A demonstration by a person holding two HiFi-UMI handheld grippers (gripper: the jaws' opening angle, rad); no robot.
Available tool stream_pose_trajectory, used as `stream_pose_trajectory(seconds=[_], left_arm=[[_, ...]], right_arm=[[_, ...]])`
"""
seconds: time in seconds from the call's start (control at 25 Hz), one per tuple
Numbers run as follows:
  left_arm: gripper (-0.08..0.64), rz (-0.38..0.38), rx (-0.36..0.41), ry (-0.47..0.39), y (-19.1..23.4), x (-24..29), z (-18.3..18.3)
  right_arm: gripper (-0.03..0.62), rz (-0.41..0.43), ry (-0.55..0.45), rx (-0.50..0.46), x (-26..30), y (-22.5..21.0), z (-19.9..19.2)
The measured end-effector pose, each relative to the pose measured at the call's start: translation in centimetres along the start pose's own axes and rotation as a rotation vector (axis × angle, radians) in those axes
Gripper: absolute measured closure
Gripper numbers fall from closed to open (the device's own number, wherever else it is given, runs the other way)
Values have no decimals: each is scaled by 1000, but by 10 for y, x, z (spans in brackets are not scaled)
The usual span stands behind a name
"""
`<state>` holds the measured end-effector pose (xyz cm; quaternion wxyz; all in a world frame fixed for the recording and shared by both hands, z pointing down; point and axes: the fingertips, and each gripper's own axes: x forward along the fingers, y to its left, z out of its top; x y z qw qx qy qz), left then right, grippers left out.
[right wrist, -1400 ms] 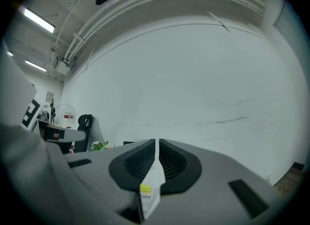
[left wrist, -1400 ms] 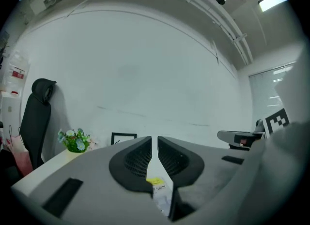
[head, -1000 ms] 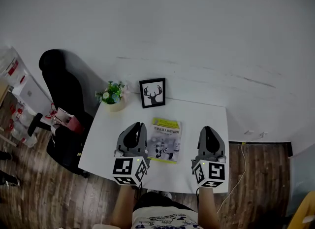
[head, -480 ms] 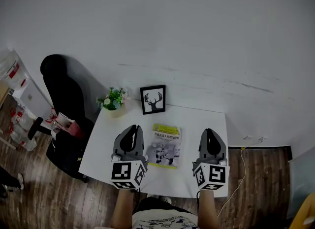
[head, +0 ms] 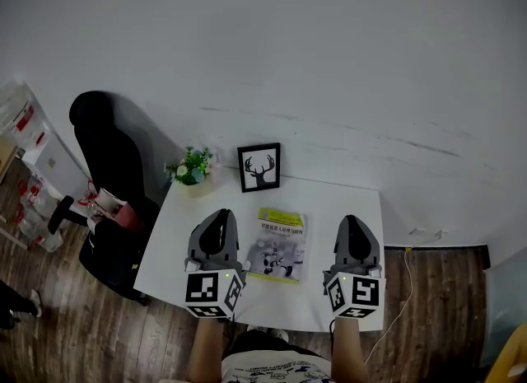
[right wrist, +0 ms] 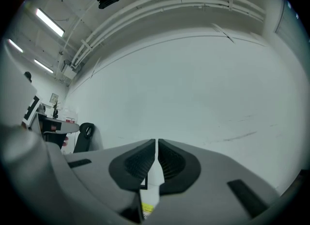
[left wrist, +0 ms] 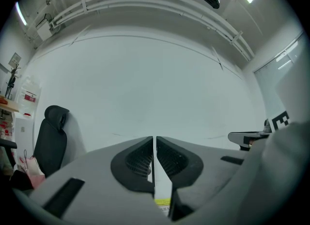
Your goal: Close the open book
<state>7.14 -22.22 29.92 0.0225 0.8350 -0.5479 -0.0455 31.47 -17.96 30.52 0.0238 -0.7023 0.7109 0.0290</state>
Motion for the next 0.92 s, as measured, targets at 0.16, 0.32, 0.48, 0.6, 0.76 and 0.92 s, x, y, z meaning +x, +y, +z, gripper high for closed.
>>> stream_pose_trajectory(seconds=[0.16, 0.32, 0.48, 0.6, 0.76, 0.92], left_arm=[[520, 7, 3, 0, 3, 0, 0], [522, 11, 2, 6, 5, 1, -1], [522, 11, 4, 10, 6, 3, -2], [522, 9, 5, 10, 6, 4, -2], [523, 4, 6, 11, 6, 6, -1], [522, 2, 10, 10, 4, 7, 0]], right_arm=[[561, 7, 1, -4, 2, 3, 0], [561, 11, 3, -11, 4, 4, 0], [561, 12, 7, -15, 4, 3, -1], [561, 12, 7, -20, 6, 3, 0], [561, 12, 9, -24, 7, 4, 1], [561, 12, 11, -25, 7, 3, 0]])
